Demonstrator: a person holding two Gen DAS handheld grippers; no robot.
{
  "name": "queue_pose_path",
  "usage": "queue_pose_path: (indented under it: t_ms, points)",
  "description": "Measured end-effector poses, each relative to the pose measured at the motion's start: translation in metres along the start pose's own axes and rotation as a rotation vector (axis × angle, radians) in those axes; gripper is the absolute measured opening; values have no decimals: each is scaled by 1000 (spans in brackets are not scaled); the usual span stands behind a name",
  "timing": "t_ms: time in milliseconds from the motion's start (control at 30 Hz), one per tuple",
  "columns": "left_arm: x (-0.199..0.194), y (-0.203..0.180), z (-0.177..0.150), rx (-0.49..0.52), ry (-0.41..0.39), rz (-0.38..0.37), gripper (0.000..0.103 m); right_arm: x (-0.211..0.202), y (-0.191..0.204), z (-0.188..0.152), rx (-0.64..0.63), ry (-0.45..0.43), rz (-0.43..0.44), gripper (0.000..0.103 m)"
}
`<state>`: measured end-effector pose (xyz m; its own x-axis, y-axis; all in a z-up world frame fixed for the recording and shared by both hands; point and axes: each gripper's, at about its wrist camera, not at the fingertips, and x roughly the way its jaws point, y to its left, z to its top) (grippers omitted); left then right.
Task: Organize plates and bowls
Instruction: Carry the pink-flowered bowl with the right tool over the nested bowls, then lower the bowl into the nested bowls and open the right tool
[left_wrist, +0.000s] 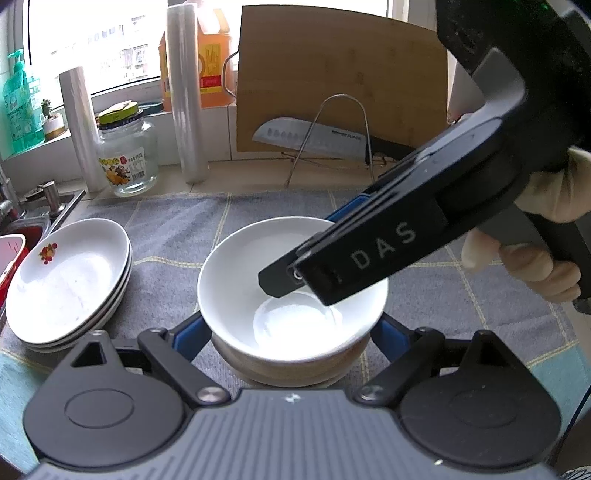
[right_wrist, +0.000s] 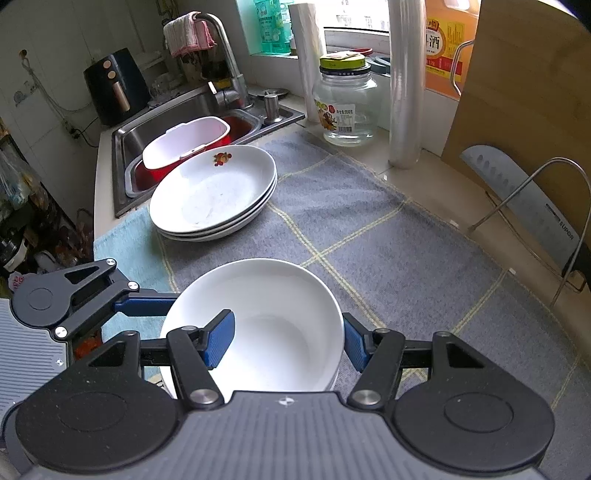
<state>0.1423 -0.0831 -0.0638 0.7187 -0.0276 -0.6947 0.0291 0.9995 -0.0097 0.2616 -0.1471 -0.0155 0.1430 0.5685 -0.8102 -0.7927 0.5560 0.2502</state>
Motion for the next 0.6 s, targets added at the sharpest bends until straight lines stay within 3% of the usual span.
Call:
queue_pose_path:
  t_ms: [600]
  points:
    - [1, -1, 0, 18, 10, 7, 93, 3, 0, -1, 2, 9, -4, 68]
